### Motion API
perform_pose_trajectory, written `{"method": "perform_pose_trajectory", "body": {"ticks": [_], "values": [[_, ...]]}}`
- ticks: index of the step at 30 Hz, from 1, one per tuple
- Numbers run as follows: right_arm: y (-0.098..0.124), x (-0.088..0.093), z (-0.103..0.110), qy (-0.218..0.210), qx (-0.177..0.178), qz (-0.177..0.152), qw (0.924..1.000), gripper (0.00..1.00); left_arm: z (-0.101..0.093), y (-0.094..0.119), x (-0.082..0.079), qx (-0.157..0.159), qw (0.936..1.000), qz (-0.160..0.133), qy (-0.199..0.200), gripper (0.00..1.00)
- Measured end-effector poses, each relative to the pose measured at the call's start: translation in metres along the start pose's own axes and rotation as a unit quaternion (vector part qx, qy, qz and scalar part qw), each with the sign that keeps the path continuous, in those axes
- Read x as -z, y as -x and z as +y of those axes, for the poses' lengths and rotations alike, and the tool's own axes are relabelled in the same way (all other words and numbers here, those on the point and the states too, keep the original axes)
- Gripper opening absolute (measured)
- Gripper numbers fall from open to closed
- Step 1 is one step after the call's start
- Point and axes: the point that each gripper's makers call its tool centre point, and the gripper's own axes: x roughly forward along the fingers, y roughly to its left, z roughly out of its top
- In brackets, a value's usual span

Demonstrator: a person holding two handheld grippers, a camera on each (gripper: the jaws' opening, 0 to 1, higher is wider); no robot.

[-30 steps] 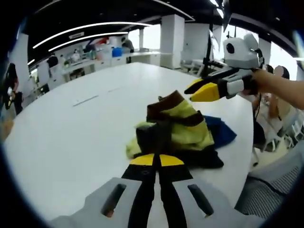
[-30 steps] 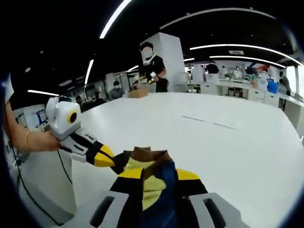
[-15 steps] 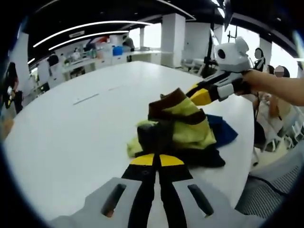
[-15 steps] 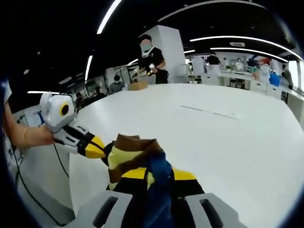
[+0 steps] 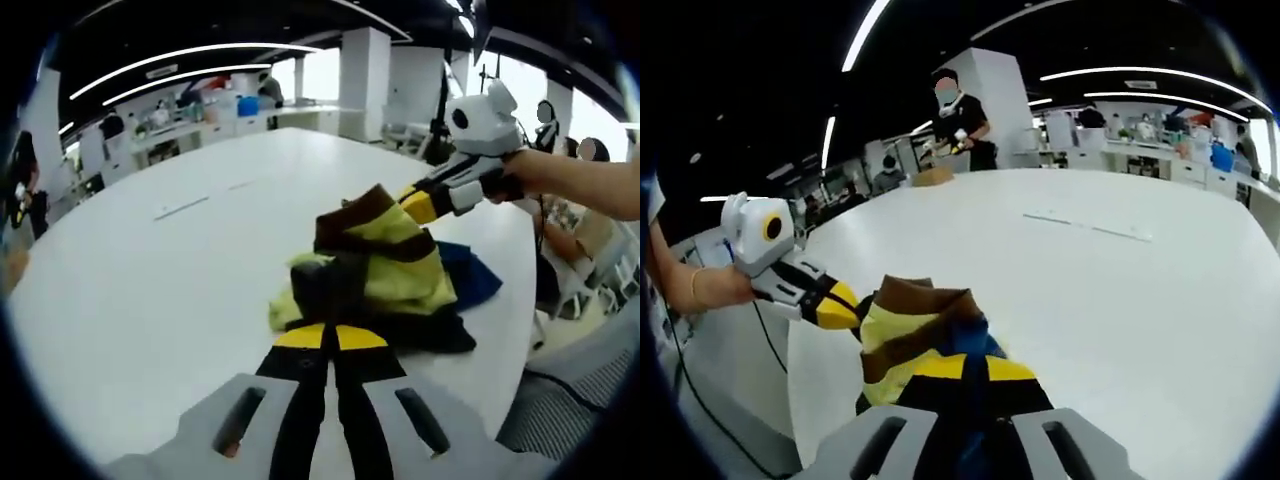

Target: Fold the garment on the visible template until the final outline fits inside the template.

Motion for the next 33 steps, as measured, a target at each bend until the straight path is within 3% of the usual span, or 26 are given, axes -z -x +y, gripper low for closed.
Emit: {"method": "perform_pose_trajectory", "body": {"ticks": [8, 15, 21, 33], "values": [[0.005, -0.003, 0.000, 0.004, 0.008, -0.007, 0.9999, 0.00, 0.001, 0.005, -0.004, -0.004, 0.9999, -0.009, 0.000, 0.00], [0.019, -0.020, -0.009, 0.005, 0.030, -0.035, 0.9989, 0.00, 0.009, 0.017, -0.023, -0.020, 0.9993, -0.033, 0.001, 0.00], [0.030, -0.033, -0.019, 0.019, 0.050, -0.047, 0.9975, 0.00, 0.025, 0.028, -0.043, -0.042, 0.9974, -0.058, 0.004, 0.00], [0.047, -0.064, -0.050, 0.029, 0.096, -0.068, 0.9926, 0.00, 0.061, 0.038, -0.067, -0.086, 0.9931, -0.080, 0.004, 0.00]]}}
